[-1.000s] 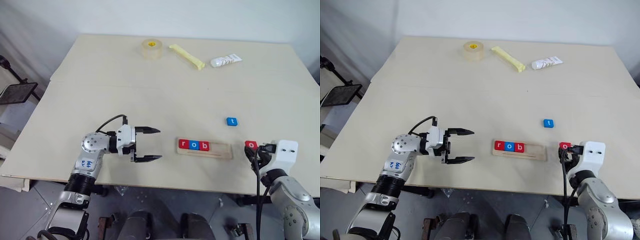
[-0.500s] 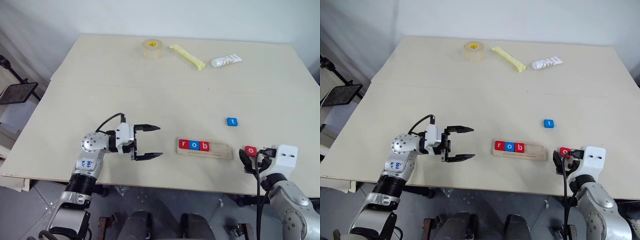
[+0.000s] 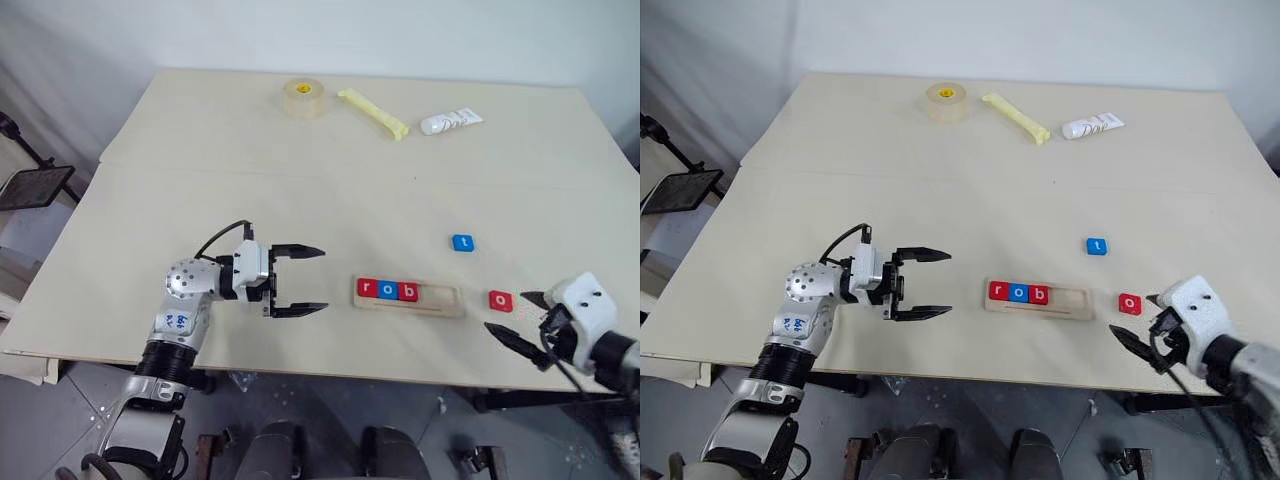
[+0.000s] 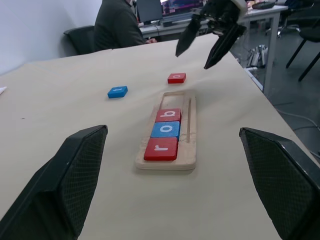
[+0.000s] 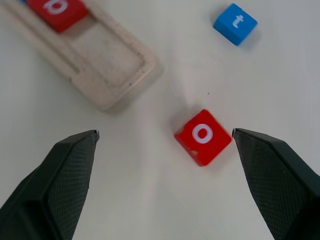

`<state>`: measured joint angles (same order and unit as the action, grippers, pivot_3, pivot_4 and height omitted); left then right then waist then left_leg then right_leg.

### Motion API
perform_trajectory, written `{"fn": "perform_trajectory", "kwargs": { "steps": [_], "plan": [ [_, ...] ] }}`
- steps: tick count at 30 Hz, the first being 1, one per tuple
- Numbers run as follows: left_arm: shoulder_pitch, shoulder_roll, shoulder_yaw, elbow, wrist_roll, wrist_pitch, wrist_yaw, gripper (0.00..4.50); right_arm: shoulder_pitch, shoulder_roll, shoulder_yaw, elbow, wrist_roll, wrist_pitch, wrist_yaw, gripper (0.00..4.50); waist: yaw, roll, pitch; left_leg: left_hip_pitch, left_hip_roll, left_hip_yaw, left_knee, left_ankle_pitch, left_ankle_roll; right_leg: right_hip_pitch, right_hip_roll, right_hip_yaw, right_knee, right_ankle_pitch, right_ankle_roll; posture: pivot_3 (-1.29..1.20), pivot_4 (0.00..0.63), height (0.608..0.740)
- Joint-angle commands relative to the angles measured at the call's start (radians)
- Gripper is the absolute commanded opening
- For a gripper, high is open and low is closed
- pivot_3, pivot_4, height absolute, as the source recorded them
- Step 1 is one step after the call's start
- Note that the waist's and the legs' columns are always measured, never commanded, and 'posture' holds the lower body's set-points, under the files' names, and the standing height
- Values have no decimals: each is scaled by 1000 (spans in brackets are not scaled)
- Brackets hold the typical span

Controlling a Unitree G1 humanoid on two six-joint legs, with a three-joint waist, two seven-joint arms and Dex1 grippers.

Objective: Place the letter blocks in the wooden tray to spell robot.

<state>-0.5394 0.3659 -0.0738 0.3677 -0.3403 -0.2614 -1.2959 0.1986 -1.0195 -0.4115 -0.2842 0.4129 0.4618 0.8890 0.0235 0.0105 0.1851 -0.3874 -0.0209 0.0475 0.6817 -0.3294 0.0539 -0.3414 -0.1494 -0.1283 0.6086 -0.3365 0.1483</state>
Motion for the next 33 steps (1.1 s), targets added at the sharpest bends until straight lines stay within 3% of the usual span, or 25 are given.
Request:
{"fn": "perform_trajectory", "kwargs": {
  "steps": [1,8,14,19,29,33],
  "plan": [
    [-8,-1,9,-9,-16,-24,-14,4500,-96,-75,65,158,-48,-130,153,4476,0,-1,0,0,0,0,0,0,0,0,0,-1,0,0,0,0,150,740],
    [19,8,6,-36,-15,-35,-16,4500,-464,-123,345,596,-226,-398,410,4476,-3,-1,0,-1,0,0,1,0,0,0,0,-2,0,0,0,0,150,740],
    [60,19,4,-87,-17,-26,-3,4500,-613,-97,449,796,-299,-517,508,4476,1,-1,1,-3,0,-3,1,0,0,0,-1,-4,-1,0,0,0,150,740],
    [83,26,5,-119,-13,-19,18,4500,-686,-55,494,899,-348,-577,508,4476,-2,-1,0,-3,0,-3,2,0,0,0,-1,-5,0,0,0,0,150,740],
    [82,27,-2,-120,-11,-21,35,4500,-731,-25,490,949,-366,-596,516,1439,-6,-1,0,-2,1,-3,3,0,-1,1,-1,-4,0,0,0,0,150,740],
    [65,21,-5,-99,-9,-25,34,4500,-724,-31,465,902,-340,-559,518,1445,-6,-1,0,-2,1,-3,3,0,-1,1,-1,-4,0,0,0,0,150,740]
  ]
}}
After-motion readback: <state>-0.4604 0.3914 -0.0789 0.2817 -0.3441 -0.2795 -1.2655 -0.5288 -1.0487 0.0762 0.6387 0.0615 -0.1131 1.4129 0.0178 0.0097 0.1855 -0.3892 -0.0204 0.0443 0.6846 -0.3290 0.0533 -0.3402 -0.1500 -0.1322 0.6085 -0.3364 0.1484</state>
